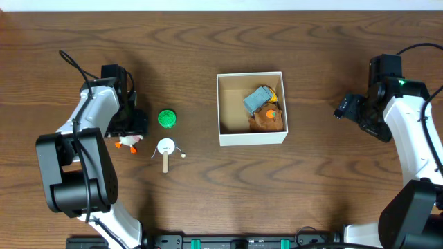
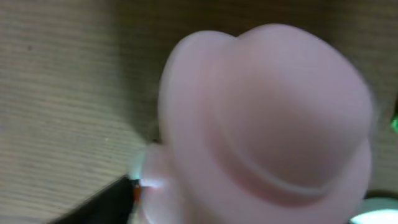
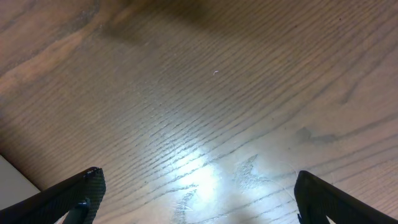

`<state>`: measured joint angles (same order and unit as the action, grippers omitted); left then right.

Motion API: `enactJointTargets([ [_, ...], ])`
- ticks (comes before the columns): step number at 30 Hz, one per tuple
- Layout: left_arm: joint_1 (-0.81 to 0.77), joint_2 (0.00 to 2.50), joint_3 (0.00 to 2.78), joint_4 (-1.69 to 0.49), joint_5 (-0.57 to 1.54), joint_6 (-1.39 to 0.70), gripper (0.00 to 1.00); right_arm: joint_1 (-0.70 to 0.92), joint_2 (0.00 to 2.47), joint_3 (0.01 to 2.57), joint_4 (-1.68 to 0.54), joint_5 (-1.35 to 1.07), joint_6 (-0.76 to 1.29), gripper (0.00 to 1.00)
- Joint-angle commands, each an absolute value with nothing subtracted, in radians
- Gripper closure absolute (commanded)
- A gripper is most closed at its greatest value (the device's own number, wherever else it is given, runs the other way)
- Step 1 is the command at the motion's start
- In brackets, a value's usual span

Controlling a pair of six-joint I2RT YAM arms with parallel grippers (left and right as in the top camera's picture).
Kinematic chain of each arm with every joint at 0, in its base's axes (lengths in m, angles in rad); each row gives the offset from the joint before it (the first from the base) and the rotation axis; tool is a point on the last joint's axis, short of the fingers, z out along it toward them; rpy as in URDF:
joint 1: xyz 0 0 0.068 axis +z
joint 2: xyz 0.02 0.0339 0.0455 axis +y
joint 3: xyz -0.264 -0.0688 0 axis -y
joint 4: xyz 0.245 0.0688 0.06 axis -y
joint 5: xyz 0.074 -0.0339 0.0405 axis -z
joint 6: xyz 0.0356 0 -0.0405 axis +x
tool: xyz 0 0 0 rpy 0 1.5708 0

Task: Pack container
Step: 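Grasp the pink duck figure with the left gripper, then carry the duck with the left gripper and drop it into the box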

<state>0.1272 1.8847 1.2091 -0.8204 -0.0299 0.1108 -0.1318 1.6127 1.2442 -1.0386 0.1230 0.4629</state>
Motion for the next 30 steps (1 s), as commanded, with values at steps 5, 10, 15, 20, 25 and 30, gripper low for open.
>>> enactJointTargets([
  [5,0.127,1.880,1.225,-0.825,-0.026,0.105,0.75,-0.137,1.612,1.240,-1.040,0.123,0.455,0.01],
  [10,0.125,1.871,1.246,-0.843,-0.025,0.070,0.94,-0.137,1.612,1.240,-1.040,0.123,0.453,0.01],
  [15,0.098,1.798,1.352,-0.910,0.081,0.047,0.94,-0.137,1.612,1.240,-1.038,0.123,0.447,0.01],
  [20,-0.004,1.660,1.491,-0.937,0.131,0.051,0.94,-0.137,1.612,1.240,-1.036,0.123,0.447,0.01],
  [25,-0.188,1.542,1.524,-0.869,0.131,0.122,0.94,-0.137,1.612,1.240,-1.032,0.123,0.447,0.01],
  [30,-0.377,1.554,1.521,-0.842,0.128,0.139,0.94,-0.137,1.612,1.240,-1.032,0.123,0.447,0.01],
])
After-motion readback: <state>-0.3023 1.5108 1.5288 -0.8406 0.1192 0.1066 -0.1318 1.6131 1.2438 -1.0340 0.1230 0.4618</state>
